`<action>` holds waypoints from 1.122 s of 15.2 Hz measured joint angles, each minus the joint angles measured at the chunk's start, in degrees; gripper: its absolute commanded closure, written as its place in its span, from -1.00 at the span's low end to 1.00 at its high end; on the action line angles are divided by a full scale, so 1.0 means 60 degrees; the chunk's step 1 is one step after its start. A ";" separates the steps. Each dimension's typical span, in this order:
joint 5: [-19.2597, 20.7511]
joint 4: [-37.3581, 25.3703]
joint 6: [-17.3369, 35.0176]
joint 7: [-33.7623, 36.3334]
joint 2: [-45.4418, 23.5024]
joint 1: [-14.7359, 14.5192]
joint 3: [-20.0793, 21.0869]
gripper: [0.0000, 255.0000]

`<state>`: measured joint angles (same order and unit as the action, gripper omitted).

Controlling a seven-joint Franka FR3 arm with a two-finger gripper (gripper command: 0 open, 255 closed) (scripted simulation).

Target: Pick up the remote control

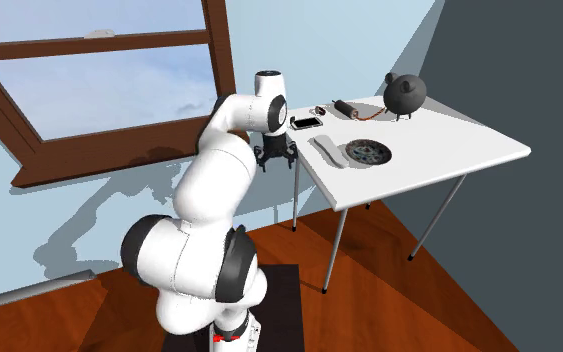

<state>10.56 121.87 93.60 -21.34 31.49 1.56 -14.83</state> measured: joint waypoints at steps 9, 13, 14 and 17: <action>-0.0685 -0.3276 -0.0389 -0.2804 -0.2964 -0.0054 -0.1841 -1.00; -0.1567 -0.5270 -0.0840 -0.4320 -0.4784 0.0195 -0.2705 -1.00; -0.1847 -0.5771 -0.0956 -0.4686 -0.5272 0.0318 -0.2874 -1.00; -0.2891 -0.7850 -0.1700 -0.5798 -0.7002 0.0998 -0.3282 -1.00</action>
<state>-6.79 74.77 83.40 -56.12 -10.52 7.55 -34.52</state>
